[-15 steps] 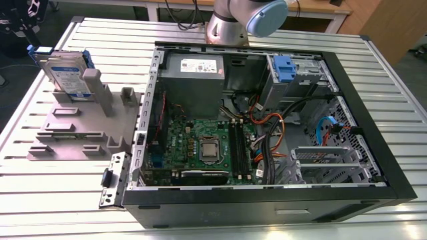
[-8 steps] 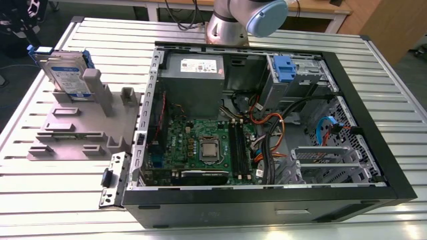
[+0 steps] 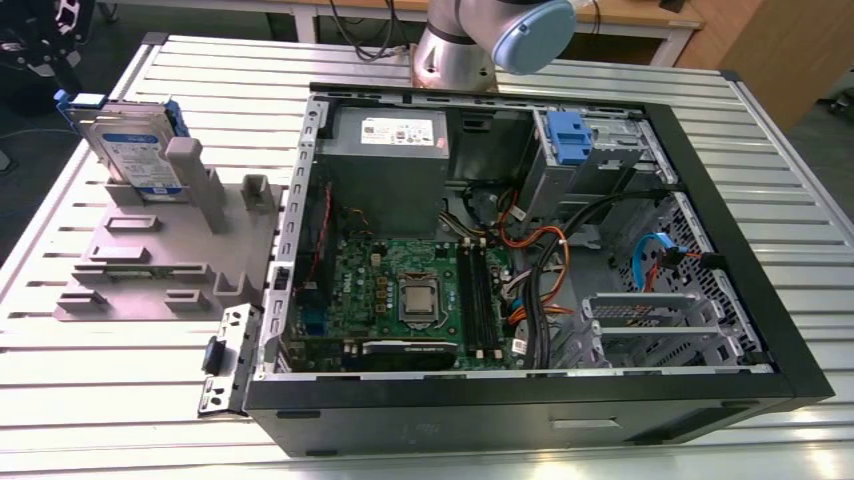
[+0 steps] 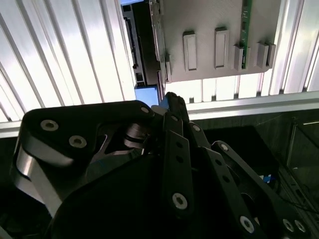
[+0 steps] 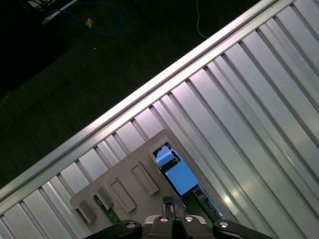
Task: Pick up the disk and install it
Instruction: 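Pick up the disk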
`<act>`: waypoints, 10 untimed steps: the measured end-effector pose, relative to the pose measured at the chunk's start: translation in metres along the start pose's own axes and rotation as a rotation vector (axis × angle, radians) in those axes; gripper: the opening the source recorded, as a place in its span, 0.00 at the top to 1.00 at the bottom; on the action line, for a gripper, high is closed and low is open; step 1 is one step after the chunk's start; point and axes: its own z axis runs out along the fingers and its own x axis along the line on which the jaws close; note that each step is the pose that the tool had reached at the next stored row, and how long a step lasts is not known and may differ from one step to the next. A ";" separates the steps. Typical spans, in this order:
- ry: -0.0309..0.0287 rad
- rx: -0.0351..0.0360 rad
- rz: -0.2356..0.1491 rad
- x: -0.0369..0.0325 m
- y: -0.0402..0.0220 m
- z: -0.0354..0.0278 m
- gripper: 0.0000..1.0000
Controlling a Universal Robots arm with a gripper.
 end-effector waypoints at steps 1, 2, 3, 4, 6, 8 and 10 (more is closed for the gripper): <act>0.0002 -0.0001 0.000 -0.0008 0.0007 -0.0001 0.89; 0.0001 0.0000 0.000 -0.0014 0.0011 0.0000 0.89; 0.0001 -0.0001 0.000 -0.0018 0.0015 0.0000 0.89; 0.0000 0.0000 0.000 -0.0023 0.0018 0.0001 0.89; 0.0001 0.0000 0.000 -0.0027 0.0021 0.0001 0.89; 0.0002 -0.0001 0.000 -0.0030 0.0023 0.0001 0.89; 0.0002 -0.0001 0.000 -0.0030 0.0023 0.0001 0.89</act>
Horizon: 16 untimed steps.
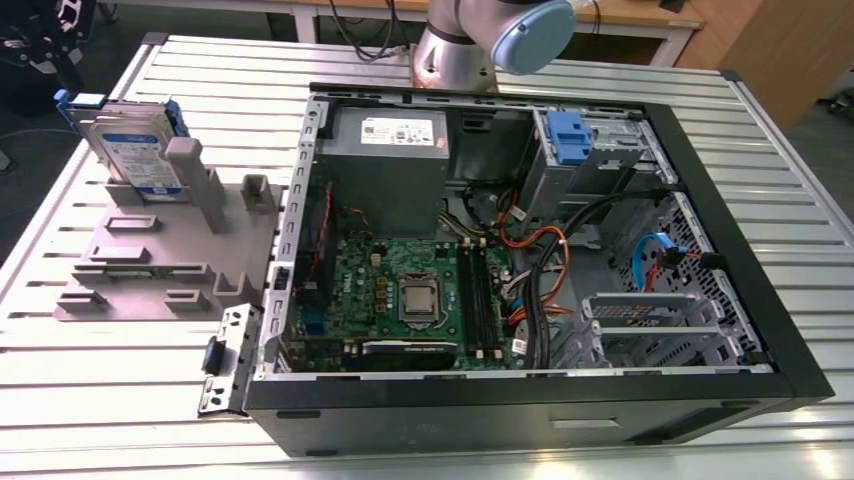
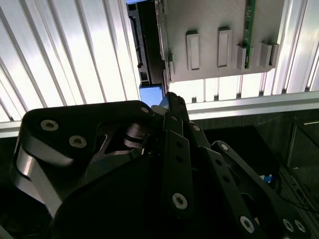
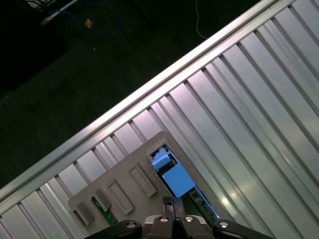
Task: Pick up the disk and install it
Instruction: 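Pick up the disk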
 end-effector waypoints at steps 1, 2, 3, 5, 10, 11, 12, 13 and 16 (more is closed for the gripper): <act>0.0000 0.0000 0.000 0.0000 0.0000 0.0000 0.89; 0.0000 0.0000 0.000 0.0000 0.0000 0.0000 0.89; 0.0000 0.0000 0.000 0.0000 0.0000 0.0000 0.89; 0.0000 0.0000 0.000 0.0000 0.0000 0.0000 0.89; -0.0001 0.0000 -0.004 -0.0001 0.0000 0.0001 0.89; -0.0002 -0.0004 -0.011 -0.0001 0.0001 0.0001 0.89; -0.0001 -0.0008 -0.021 -0.0001 0.0001 0.0001 0.89; 0.0002 -0.0010 -0.033 -0.0001 0.0001 0.0002 0.89; -0.0001 -0.0019 -0.062 0.0000 0.0001 0.0008 0.89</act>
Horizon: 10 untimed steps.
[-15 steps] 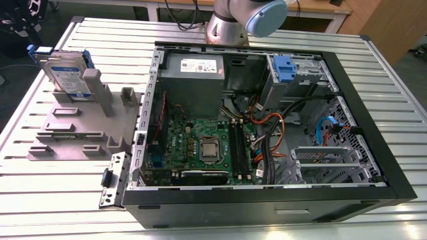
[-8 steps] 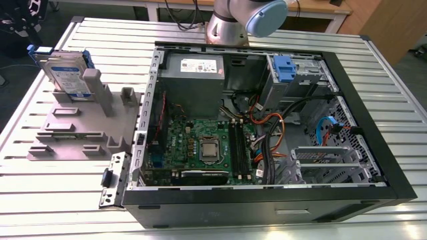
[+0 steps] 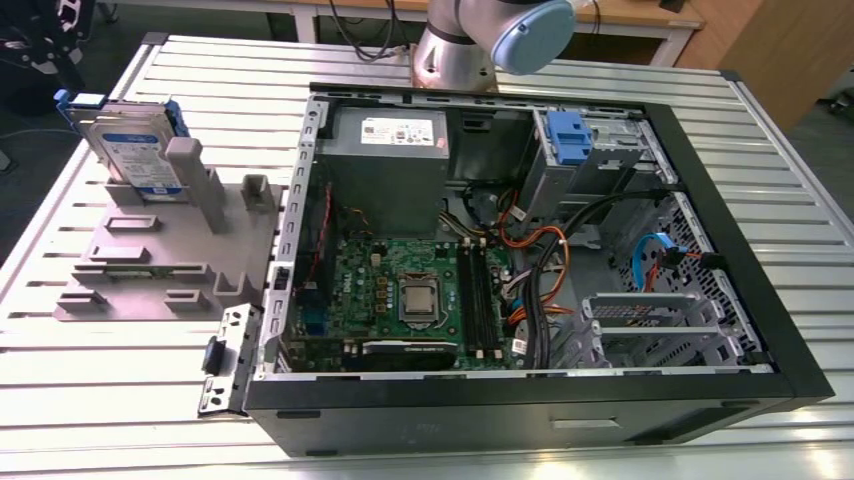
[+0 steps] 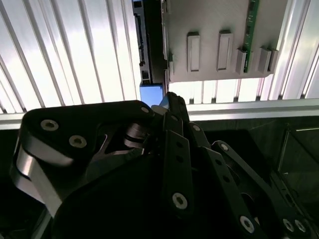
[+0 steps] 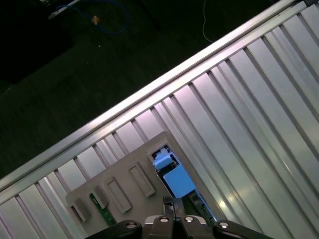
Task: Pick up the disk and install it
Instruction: 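Pick up the disk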
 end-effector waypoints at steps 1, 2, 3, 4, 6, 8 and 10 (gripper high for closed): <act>-0.0003 -0.0004 -0.008 0.0000 0.0000 0.0002 0.89; 0.0000 -0.0006 -0.017 0.0000 0.0000 0.0004 0.89; 0.0003 -0.0008 -0.026 0.0000 0.0000 0.0005 0.89; 0.0004 -0.0009 -0.033 0.0001 0.0001 0.0007 0.89; 0.0003 -0.0009 -0.034 0.0000 0.0004 0.0009 0.89; 0.0004 -0.0009 -0.034 -0.0007 0.0010 0.0009 0.89; 0.0006 -0.0010 -0.036 -0.0021 0.0023 0.0010 0.83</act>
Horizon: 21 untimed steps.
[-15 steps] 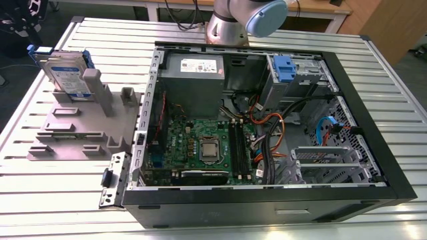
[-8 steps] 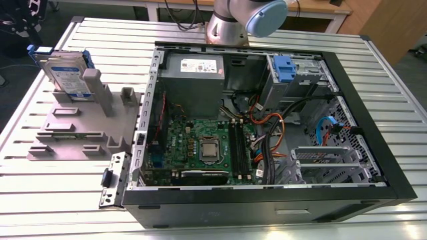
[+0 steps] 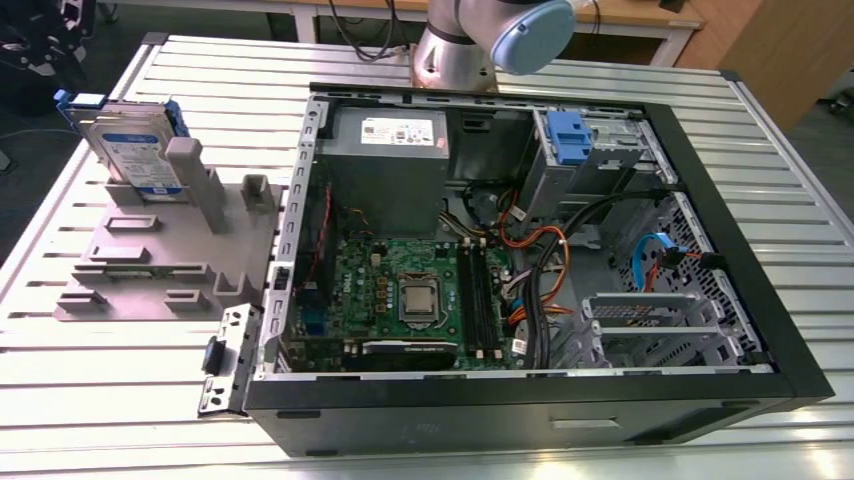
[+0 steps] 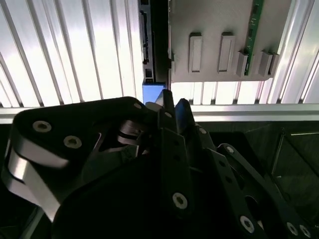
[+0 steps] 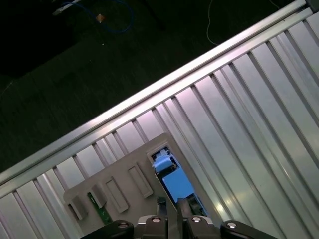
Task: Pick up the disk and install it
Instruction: 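Pick up the disk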
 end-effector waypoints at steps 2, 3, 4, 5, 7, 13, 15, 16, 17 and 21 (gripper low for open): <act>0.0005 -0.0003 -0.017 -0.0003 0.0002 0.0002 0.77; 0.0010 -0.0006 -0.034 -0.0003 0.0002 0.0003 0.70; 0.0016 -0.0009 -0.051 -0.0004 0.0002 0.0004 0.70; 0.0021 -0.0013 -0.068 -0.0004 0.0002 0.0006 0.70; 0.0034 -0.0021 -0.103 -0.0004 0.0002 0.0009 0.70; 0.0063 -0.0033 -0.196 -0.0004 0.0002 0.0021 0.51; 0.0070 -0.0034 -0.229 -0.0004 0.0002 0.0027 0.45; 0.0076 -0.0037 -0.247 -0.0003 0.0001 0.0030 0.45; 0.0081 -0.0039 -0.263 -0.0003 0.0001 0.0034 0.45; 0.0098 -0.0055 -0.329 -0.0003 0.0001 0.0057 0.45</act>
